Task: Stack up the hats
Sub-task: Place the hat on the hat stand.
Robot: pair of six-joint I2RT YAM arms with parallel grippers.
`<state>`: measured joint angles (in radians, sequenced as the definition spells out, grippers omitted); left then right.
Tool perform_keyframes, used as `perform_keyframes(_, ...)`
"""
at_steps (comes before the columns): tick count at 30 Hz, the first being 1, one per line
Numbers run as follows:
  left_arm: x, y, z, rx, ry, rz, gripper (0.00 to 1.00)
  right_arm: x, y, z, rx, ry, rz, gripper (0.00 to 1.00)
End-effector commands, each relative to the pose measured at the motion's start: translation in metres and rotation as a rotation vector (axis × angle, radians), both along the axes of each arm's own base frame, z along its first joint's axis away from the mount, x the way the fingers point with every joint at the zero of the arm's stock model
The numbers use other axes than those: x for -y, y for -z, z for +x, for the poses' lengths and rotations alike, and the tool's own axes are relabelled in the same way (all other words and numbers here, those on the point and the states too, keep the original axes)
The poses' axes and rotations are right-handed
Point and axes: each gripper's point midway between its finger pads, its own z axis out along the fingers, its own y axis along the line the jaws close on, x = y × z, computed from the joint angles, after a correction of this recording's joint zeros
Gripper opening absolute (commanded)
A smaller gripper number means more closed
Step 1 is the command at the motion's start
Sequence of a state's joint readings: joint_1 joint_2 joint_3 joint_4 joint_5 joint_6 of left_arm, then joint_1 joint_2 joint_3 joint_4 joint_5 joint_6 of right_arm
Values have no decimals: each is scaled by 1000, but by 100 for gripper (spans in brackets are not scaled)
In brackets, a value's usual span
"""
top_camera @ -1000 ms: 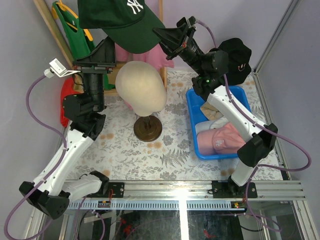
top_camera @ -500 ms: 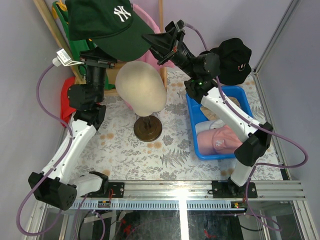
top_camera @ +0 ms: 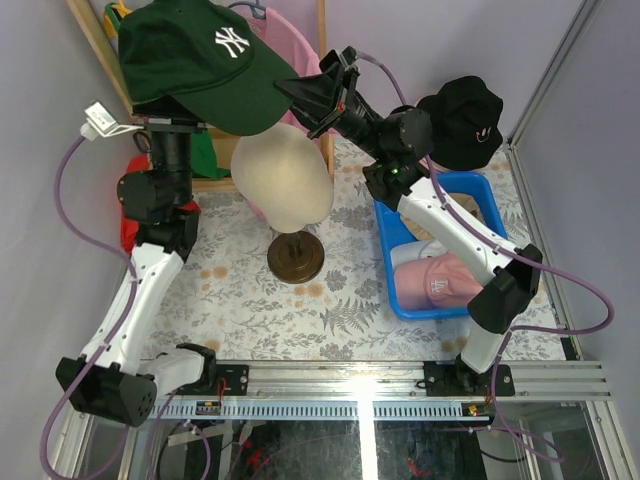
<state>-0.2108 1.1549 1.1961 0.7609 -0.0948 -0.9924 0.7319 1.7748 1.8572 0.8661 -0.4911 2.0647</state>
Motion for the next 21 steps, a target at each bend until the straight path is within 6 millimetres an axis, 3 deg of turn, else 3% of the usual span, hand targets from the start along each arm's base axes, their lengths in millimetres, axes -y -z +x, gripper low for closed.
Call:
perform_keyframes(1,-35,1,-10,-79,-203,0,0,34,-18,-23,87,20,46,0)
perform_keyframes(6,-60,21,-16,-167,-353,24,0,54,-1,-5,67,90,24,0)
perform_keyframes(21,-59,67,-12,-265,-441,205,0,75,55,40,6,150,-15,0)
